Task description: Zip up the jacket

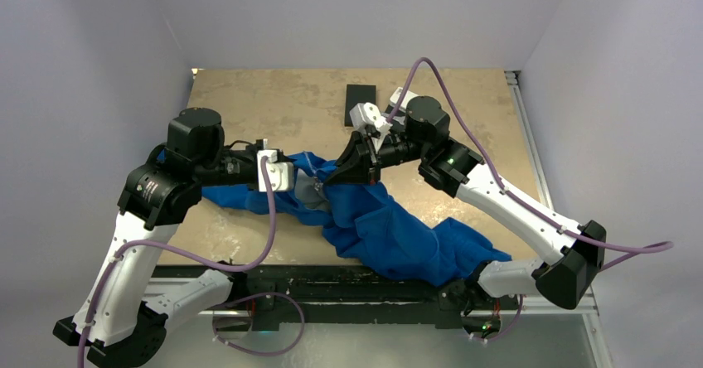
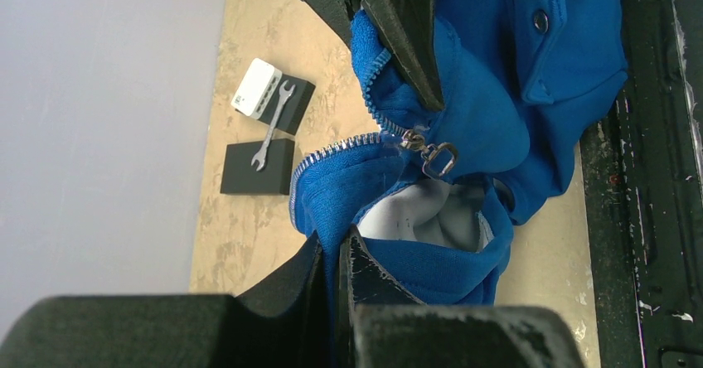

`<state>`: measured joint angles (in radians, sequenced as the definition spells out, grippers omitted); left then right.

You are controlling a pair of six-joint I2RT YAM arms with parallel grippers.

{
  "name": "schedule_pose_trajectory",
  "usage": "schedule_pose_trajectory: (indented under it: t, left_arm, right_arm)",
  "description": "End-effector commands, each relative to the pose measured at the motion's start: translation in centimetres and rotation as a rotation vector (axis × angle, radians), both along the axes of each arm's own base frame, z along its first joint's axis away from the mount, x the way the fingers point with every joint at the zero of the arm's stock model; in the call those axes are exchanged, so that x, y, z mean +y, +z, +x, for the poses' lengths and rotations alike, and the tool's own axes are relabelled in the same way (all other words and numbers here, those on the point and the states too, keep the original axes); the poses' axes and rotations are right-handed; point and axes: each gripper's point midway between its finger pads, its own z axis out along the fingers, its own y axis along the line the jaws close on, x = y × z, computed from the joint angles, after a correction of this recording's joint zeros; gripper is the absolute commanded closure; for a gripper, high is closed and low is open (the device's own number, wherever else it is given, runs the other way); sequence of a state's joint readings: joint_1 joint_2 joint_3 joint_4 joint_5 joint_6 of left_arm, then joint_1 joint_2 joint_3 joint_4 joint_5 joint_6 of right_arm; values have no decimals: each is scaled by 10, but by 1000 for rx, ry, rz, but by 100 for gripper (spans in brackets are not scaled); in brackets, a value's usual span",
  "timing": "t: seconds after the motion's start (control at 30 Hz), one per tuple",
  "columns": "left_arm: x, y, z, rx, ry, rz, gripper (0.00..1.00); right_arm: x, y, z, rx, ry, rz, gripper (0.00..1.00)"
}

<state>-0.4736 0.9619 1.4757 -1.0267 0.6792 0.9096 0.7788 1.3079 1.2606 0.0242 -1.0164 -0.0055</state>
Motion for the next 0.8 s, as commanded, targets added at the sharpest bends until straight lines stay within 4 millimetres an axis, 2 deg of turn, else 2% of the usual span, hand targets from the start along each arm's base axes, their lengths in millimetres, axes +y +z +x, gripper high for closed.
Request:
schedule_pose_trajectory:
  t: [0.0, 0.77]
  left_arm:
    - [-4, 23, -8, -86, -57, -41, 100]
    - [-4, 21, -13, -105, -91, -22, 100]
  right_arm:
    - [-6, 42, -8, -76, 15, 98, 100]
    - [-5, 42, -13, -54, 70, 94, 100]
